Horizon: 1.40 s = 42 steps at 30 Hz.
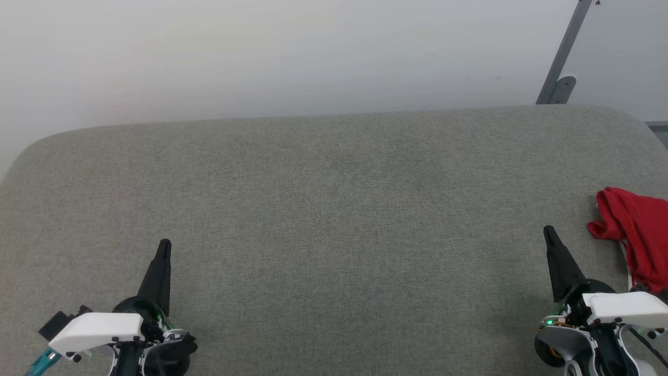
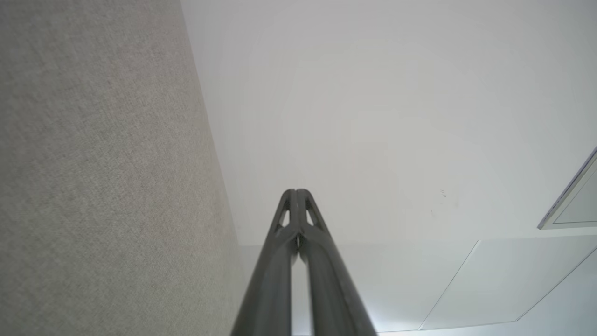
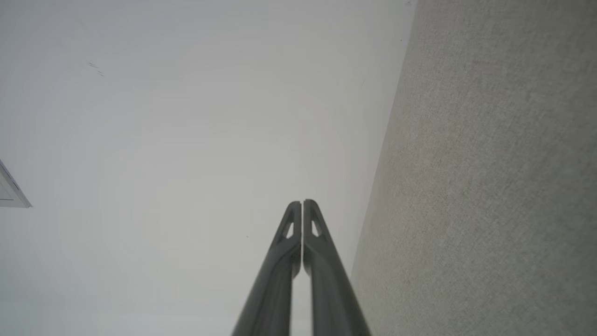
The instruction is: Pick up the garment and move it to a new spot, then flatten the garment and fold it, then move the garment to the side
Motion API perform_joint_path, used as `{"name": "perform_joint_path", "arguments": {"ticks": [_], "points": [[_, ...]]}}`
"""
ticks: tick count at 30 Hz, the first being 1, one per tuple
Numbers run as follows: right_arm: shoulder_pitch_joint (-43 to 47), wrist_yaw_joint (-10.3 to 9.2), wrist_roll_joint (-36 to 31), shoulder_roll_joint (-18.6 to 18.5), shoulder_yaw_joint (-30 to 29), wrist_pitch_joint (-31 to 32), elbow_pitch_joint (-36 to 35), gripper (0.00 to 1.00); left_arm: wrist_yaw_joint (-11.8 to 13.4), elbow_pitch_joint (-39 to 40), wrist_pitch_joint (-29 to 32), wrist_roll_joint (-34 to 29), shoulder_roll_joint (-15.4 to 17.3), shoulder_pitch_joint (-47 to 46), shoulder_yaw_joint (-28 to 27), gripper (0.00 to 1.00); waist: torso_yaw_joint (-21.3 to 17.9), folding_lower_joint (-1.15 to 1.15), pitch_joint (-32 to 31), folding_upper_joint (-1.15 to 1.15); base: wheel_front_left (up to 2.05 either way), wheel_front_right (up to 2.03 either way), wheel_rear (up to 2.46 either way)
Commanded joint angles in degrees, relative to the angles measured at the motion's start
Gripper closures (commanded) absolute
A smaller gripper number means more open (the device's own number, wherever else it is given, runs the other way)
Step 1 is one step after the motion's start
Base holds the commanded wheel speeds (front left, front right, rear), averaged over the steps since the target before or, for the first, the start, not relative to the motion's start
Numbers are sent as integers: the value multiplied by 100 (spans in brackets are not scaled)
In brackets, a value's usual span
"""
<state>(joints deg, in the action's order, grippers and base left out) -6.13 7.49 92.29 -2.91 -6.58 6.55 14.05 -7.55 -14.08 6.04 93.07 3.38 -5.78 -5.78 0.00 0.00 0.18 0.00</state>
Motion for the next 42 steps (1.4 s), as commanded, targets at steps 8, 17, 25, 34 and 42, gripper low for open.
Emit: {"name": "perform_joint_path", "arguments": {"ticks": [8, 17, 25, 34, 42], "points": [[-28, 0, 22, 9, 10, 15, 9, 100, 12, 0, 21, -27, -14, -84, -31, 100, 0, 0, 0, 0, 0, 0, 0], [-28, 0, 22, 9, 9, 14, 9, 100, 12, 0, 32, -33, -20, -85, -39, 100, 0, 0, 0, 0, 0, 0, 0], [-28, 0, 23, 9, 11, 14, 9, 100, 12, -1, 36, -40, -25, -85, -44, 100, 0, 0, 0, 0, 0, 0, 0], [-28, 0, 23, 9, 10, 14, 9, 100, 12, -1, 43, -43, -28, -83, -50, 100, 0, 0, 0, 0, 0, 0, 0], [-28, 0, 23, 9, 11, 14, 9, 100, 12, -1, 46, -45, -31, -82, -54, 100, 0, 0, 0, 0, 0, 0, 0]]}}
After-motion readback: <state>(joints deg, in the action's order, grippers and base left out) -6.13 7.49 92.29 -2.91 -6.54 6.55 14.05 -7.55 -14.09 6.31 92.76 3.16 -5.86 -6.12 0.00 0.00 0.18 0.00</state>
